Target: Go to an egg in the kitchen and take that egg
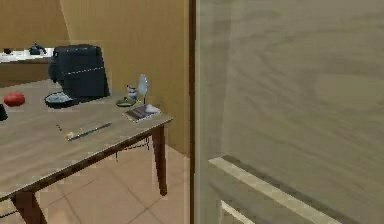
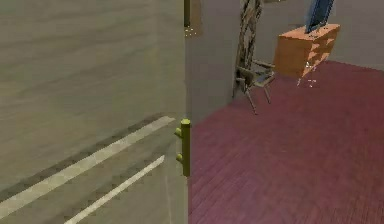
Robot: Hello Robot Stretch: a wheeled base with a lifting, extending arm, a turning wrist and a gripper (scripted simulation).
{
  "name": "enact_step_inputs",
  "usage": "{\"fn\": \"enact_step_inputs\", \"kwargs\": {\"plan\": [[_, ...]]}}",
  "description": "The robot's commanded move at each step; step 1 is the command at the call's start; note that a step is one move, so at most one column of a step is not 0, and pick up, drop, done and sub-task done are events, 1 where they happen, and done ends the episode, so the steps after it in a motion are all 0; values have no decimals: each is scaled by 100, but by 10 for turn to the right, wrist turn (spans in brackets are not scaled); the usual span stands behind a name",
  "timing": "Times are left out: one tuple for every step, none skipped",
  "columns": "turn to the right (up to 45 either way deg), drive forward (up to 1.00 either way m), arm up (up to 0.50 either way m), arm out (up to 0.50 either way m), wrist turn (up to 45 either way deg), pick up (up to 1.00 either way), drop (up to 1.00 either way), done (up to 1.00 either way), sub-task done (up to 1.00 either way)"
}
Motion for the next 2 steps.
{"fn": "enact_step_inputs", "kwargs": {"plan": [[-450,0,0,0,0,0,0,0,0],[-240,0,0,0,0,0,0,0,0]]}}
